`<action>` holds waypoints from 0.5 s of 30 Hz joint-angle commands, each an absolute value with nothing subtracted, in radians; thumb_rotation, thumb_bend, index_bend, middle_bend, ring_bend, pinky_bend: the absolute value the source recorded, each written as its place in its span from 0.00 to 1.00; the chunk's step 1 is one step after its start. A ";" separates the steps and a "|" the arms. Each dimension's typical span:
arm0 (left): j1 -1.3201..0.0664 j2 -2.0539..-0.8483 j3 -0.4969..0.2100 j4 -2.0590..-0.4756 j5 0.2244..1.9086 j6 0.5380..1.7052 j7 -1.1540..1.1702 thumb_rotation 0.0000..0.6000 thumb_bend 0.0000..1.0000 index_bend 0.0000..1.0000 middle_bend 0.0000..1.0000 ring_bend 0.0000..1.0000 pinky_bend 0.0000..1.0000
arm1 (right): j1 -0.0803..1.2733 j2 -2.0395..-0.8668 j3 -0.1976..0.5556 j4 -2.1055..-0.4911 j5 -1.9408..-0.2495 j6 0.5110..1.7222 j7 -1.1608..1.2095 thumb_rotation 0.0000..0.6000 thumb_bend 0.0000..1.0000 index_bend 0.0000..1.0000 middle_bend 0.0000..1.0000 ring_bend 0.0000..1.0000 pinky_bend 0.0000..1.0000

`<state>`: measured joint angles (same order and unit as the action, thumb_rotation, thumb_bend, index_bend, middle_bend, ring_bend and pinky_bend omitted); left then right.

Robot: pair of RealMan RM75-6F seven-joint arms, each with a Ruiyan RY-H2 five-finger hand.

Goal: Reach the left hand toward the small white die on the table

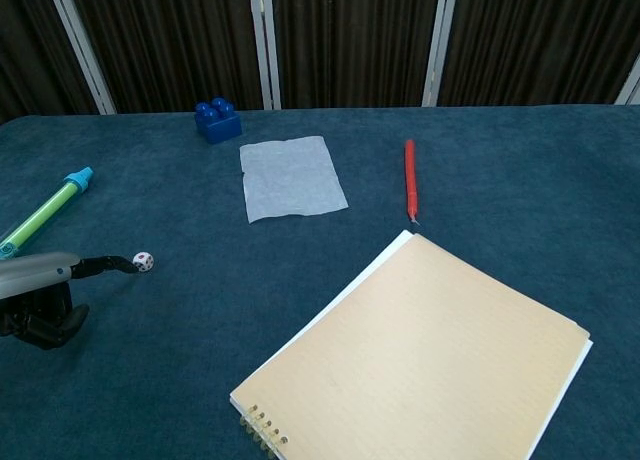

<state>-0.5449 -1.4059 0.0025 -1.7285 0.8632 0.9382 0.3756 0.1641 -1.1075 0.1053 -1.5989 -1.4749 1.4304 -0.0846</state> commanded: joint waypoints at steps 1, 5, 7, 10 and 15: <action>-0.524 -1.382 0.014 -1.763 0.875 0.978 0.374 1.00 0.83 0.00 1.00 1.00 1.00 | 0.165 -1.107 0.105 -1.600 -1.476 1.429 -0.085 1.00 0.00 0.00 0.00 0.00 0.00; -0.502 -1.357 0.018 -1.790 0.905 1.015 0.352 1.00 0.83 0.00 1.00 1.00 1.00 | 0.166 -1.107 0.103 -1.601 -1.479 1.429 -0.086 1.00 0.00 0.00 0.00 0.00 0.00; -0.480 -1.340 0.007 -1.810 0.954 1.059 0.315 1.00 0.83 0.00 1.00 1.00 1.00 | 0.166 -1.107 0.102 -1.603 -1.484 1.430 -0.085 1.00 0.00 0.00 0.00 0.00 0.00; -0.449 -1.309 -0.009 -1.838 1.034 1.132 0.267 1.00 0.83 0.00 0.99 0.99 1.00 | 0.166 -1.105 0.100 -1.607 -1.489 1.433 -0.082 1.00 0.00 0.00 0.00 0.00 0.00; -0.390 -1.241 -0.058 -1.869 1.178 1.314 0.197 1.00 0.68 0.01 0.80 0.78 0.88 | 0.164 -1.101 0.096 -1.610 -1.502 1.440 -0.072 1.00 0.00 0.00 0.00 0.00 0.00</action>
<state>-0.4354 -1.2895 -0.0228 -1.8451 1.0858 1.2069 0.2493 0.1642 -1.1017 0.0966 -1.6095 -1.5012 1.4393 -0.0732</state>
